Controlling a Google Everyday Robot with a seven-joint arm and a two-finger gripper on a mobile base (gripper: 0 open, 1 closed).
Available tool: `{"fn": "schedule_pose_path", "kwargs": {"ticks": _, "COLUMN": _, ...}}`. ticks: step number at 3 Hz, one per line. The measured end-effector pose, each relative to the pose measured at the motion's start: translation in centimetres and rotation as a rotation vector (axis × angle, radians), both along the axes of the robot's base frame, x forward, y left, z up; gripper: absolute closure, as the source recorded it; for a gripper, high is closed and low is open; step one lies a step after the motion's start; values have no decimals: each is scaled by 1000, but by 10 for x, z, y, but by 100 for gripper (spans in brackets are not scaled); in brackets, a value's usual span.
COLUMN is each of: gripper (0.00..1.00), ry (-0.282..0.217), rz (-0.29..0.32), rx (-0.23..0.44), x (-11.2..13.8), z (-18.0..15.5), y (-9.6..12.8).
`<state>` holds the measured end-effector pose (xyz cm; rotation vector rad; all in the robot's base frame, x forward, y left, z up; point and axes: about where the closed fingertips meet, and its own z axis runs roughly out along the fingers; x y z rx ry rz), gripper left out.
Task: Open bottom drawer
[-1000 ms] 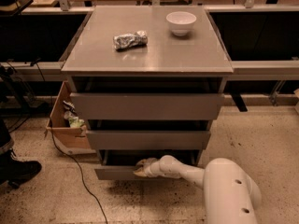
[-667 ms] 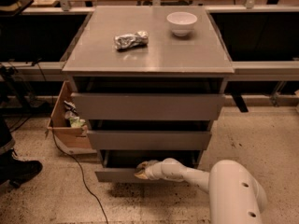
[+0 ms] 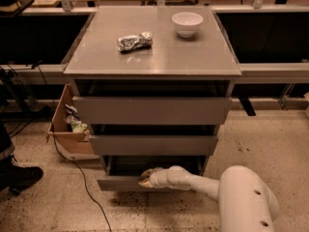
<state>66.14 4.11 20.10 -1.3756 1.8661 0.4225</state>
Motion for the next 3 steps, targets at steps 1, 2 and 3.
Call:
{"fn": "schedule_pose_path", "kwargs": {"ticks": 1, "gripper": 82, "ry": 0, "rz": 0, "rx": 0, "x": -2, "z": 0, "y": 0}}
{"fn": "schedule_pose_path", "kwargs": {"ticks": 2, "gripper": 59, "ry": 0, "rz": 4, "rx": -2, "x": -9, "z": 2, "y": -2}}
{"fn": "schedule_pose_path", "kwargs": {"ticks": 3, "gripper": 28, "ry": -4, "rz": 3, "rx": -19, "x": -29, "z": 9, "y": -17}}
